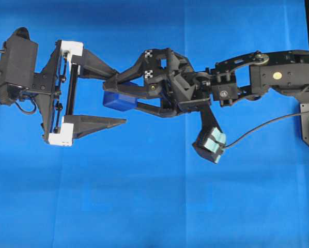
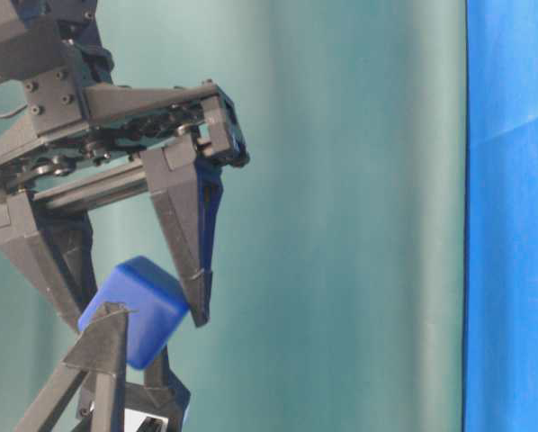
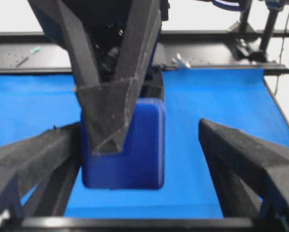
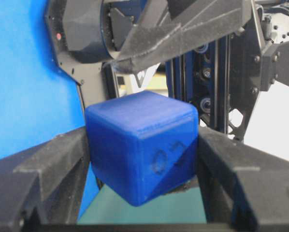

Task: Handover the blue block to the right arm after grasping it with the left arm, then place it in the designated position.
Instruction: 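Close the right gripper on the cube and open the left gripper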

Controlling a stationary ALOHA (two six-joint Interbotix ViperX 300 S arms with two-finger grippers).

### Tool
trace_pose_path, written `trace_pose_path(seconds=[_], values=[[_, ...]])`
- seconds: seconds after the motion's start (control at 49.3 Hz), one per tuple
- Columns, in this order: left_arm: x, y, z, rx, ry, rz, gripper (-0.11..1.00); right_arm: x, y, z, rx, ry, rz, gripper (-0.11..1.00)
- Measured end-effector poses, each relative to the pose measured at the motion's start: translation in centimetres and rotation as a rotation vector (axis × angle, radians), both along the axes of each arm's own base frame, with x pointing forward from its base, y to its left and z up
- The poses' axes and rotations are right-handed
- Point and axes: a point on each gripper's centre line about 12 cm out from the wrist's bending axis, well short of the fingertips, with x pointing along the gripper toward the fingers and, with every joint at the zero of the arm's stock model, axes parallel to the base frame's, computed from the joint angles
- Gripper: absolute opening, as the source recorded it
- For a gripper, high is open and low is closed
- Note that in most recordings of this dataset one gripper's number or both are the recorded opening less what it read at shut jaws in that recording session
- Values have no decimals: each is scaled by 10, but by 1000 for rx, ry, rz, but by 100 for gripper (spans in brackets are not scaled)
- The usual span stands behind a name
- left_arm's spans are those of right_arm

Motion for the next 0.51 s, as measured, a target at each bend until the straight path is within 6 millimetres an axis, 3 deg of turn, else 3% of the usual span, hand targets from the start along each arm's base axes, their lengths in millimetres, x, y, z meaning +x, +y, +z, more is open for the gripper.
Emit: trace_pose_path(seconds=[0.507], values=[[0, 0, 1, 0, -2, 0, 93, -53, 3, 3, 0, -11, 5, 55]])
